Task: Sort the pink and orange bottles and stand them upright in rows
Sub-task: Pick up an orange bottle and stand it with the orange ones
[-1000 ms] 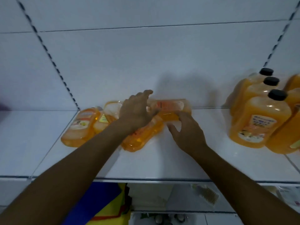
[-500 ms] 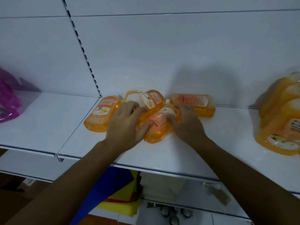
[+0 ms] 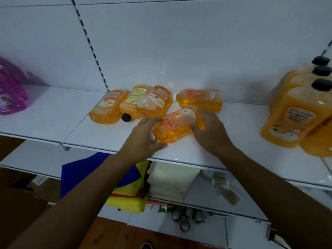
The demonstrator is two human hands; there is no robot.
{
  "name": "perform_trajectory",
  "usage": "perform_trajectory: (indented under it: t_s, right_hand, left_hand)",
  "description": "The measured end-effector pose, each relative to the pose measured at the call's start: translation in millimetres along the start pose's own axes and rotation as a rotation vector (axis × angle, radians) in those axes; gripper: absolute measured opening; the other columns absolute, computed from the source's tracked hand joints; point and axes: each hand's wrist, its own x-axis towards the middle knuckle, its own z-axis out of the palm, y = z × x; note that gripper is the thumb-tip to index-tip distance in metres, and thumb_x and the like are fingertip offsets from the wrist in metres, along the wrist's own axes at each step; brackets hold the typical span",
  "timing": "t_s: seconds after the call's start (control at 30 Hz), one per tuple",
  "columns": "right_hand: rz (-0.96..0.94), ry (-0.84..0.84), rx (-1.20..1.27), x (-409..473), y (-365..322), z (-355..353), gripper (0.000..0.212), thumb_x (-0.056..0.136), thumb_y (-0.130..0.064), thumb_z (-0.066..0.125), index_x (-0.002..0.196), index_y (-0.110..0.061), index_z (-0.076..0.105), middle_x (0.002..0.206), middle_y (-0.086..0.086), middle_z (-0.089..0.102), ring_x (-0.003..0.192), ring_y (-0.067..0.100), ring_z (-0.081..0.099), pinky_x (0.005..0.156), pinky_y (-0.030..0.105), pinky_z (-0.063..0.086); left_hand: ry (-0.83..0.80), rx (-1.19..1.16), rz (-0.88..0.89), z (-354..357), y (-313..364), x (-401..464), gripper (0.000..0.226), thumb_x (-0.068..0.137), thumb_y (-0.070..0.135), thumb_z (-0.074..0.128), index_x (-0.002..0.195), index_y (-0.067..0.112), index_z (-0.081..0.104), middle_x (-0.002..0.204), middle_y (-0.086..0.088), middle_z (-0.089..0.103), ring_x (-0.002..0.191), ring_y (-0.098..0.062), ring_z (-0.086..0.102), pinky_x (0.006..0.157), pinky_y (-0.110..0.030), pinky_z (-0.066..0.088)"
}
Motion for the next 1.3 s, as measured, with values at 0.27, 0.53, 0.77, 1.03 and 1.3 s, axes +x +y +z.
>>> perform_trajectory:
  t_s: [0.27, 0.53, 0.77, 1.03, 1.3]
  right_hand:
    - [-0.024, -0.085, -0.135, -30, 19, -22, 0.070, 0.079, -0.052, 0.056, 0.140, -0.025, 0.036, 0.142, 0.001, 0.040, 0.122, 0.029, 0.046, 0.097, 0.046, 0.045]
    - [0.086, 0.106, -0.049, -69, 10, -51, 0.066, 0.081, -0.039, 0.074, 0.136, -0.017, 0.046, 0.132, 0.004, 0.052, 0.112, 0.020, 0.053, 0.091, 0.030, 0.042]
    - [0.253, 0.358, 0.208, -153, 15, -100, 0.051, 0.086, -0.058, 0.056, 0.127, -0.028, 0.052, 0.110, -0.014, 0.065, 0.099, 0.005, 0.063, 0.081, 0.040, 0.055]
    - [0.419, 0.552, 0.204, -239, 63, -193, 0.034, 0.086, -0.050, 0.061, 0.118, -0.042, 0.053, 0.111, -0.018, 0.064, 0.103, -0.001, 0.061, 0.088, 0.030, 0.055]
    - [0.481, 0.707, 0.159, -299, 156, -292, 0.030, 0.085, -0.037, 0.069, 0.104, -0.048, 0.049, 0.100, -0.023, 0.064, 0.093, -0.007, 0.062, 0.080, 0.017, 0.052]
  left_hand:
    - [-0.056, -0.173, 0.041, 13, 21, -5, 0.073, 0.063, 0.036, 0.089, 0.126, 0.032, 0.051, 0.110, 0.014, 0.058, 0.082, -0.006, 0.058, 0.063, -0.013, 0.043]
    - [-0.020, -0.420, 0.193, 6, 60, 20, 0.070, 0.067, 0.056, 0.078, 0.128, 0.028, 0.057, 0.119, 0.007, 0.057, 0.102, -0.008, 0.058, 0.081, -0.016, 0.050]
    - [-0.318, -0.622, 0.430, 48, 155, 48, 0.082, 0.060, 0.045, 0.087, 0.132, 0.024, 0.054, 0.126, -0.001, 0.054, 0.106, -0.021, 0.063, 0.085, -0.041, 0.058]
    - [-0.482, -0.703, 0.701, 124, 295, 27, 0.060, 0.067, 0.043, 0.080, 0.122, 0.027, 0.061, 0.112, 0.008, 0.069, 0.103, -0.007, 0.065, 0.088, -0.037, 0.056]
    - [-0.478, -0.684, 0.767, 231, 432, 11, 0.066, 0.071, 0.047, 0.077, 0.130, 0.025, 0.058, 0.118, 0.008, 0.066, 0.104, -0.012, 0.064, 0.085, -0.034, 0.058]
